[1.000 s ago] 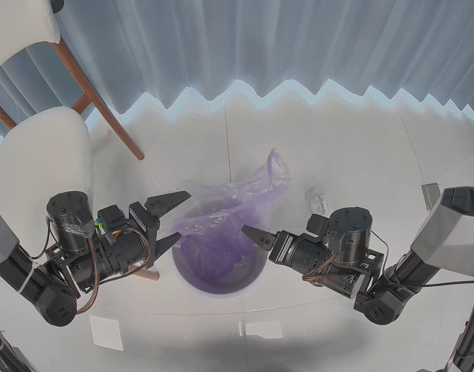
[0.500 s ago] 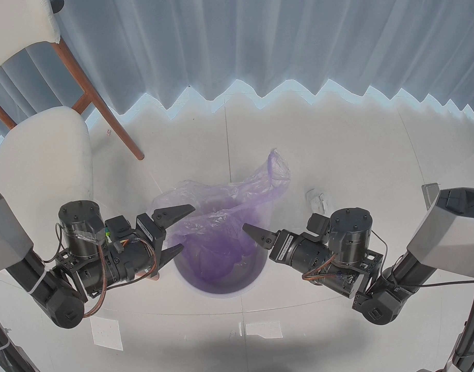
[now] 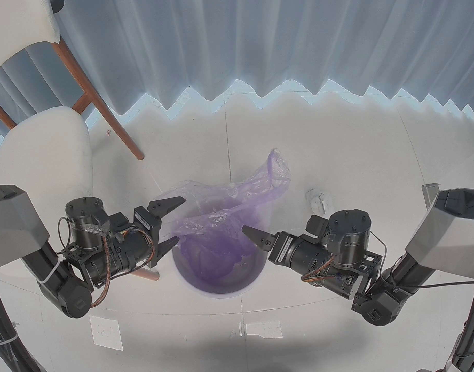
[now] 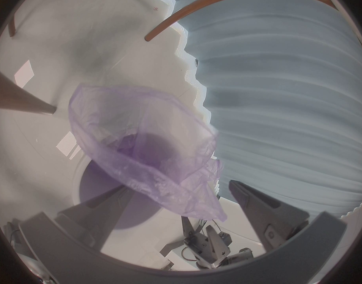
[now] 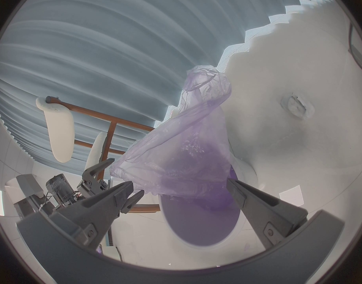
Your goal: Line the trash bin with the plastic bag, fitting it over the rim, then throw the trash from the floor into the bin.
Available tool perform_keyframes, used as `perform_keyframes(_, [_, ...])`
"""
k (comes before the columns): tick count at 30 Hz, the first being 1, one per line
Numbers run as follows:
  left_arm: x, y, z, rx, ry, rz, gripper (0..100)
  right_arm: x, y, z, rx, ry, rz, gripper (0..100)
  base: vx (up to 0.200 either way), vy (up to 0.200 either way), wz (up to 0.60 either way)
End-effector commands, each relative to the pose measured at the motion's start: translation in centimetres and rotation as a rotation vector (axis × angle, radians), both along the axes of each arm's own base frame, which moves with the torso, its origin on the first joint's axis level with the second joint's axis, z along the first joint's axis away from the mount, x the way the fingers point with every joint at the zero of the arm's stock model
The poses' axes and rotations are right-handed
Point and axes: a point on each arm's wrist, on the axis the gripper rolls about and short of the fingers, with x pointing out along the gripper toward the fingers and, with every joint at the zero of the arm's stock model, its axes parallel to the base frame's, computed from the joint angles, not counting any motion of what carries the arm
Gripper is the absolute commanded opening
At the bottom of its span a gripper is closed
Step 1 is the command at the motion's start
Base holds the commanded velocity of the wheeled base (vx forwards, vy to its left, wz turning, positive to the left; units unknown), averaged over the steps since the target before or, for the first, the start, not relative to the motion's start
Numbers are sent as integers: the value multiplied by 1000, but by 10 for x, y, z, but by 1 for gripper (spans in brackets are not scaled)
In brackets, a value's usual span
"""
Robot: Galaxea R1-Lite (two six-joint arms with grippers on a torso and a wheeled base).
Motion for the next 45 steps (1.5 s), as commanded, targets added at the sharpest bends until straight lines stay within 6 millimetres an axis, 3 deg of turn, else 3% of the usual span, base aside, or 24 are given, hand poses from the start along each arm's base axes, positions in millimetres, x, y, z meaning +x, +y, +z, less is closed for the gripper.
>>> perform_keyframes(1, [-3, -2, -6, 11, 22, -12, 0, 1, 0, 1, 2, -3, -1, 100, 0, 0, 0])
perform_keyframes(11, [-7, -9, -13, 26, 43, -35, 0, 5, 16, 17, 149, 9, -29, 100, 0, 0, 0])
perform_keyframes(17, [-11, -12, -13, 37, 42, -51, 0, 10, 21, 11, 163, 29, -31, 100, 0, 0, 0])
perform_keyframes(20, [-14, -13, -14, 49, 41, -60, 0, 11, 21, 12, 169, 29, -33, 100, 0, 0, 0])
perform_keyframes(24, [-33, -22, -29, 160, 21, -140, 0, 17, 19, 15, 223, 43, -55, 100, 0, 0, 0])
perform_keyframes(40, [-41, -25, -38, 161, -12, -165, 0, 28, 12, 6, 208, 62, -87, 100, 0, 0, 0])
perform_keyframes(41, [-41, -25, -38, 160, -14, -165, 0, 27, 12, 6, 207, 63, -87, 0, 0, 0, 0])
perform_keyframes(45, [-41, -26, -36, 158, -20, -166, 0, 27, 12, 5, 201, 67, -87, 0, 0, 0, 0])
